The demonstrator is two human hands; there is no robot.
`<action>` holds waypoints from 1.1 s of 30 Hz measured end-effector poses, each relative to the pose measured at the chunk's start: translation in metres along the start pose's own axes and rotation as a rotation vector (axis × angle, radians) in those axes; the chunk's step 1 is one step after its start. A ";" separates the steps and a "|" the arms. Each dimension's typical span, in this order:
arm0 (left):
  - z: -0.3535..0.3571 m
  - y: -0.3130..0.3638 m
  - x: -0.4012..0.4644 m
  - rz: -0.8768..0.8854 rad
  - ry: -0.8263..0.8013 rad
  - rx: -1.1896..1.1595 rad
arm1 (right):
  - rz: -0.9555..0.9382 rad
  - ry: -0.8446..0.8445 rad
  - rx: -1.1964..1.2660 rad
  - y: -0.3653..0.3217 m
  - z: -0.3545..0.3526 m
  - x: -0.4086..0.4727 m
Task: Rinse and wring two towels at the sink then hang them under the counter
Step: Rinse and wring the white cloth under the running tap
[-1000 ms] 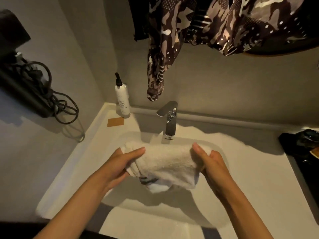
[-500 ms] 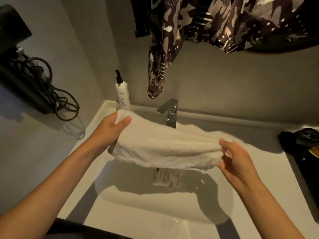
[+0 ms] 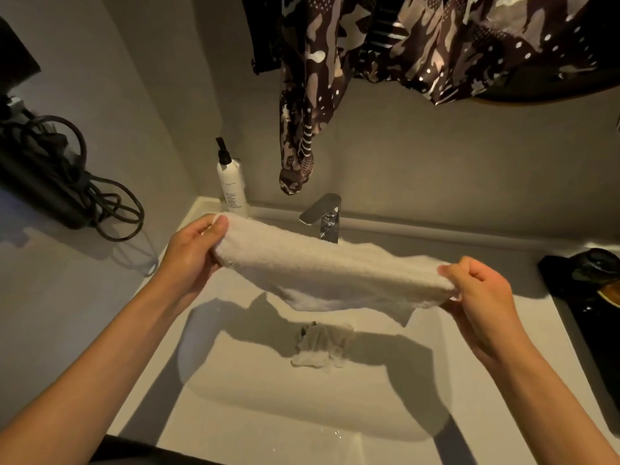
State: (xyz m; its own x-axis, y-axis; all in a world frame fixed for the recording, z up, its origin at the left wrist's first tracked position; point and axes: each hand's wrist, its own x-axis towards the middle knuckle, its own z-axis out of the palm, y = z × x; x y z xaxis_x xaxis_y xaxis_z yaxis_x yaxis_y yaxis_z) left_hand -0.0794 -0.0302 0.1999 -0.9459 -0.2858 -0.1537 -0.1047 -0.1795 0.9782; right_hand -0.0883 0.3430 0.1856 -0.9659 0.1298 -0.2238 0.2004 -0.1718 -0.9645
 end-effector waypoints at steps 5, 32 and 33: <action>-0.001 0.004 0.002 0.039 -0.053 0.107 | -0.003 -0.062 0.086 -0.008 -0.003 0.001; 0.053 0.140 -0.027 0.666 -0.210 -0.051 | -0.650 -0.028 -0.676 -0.087 -0.025 0.018; 0.059 0.151 -0.030 0.745 -0.231 -0.035 | -0.629 -0.033 -0.605 -0.088 -0.023 0.015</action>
State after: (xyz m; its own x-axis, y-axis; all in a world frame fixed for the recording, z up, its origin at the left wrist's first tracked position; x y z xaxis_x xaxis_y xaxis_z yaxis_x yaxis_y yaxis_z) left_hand -0.0853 0.0069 0.3607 -0.8032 -0.1404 0.5789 0.5895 -0.0474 0.8064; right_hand -0.1170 0.3827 0.2633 -0.9290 -0.0038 0.3700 -0.3280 0.4716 -0.8186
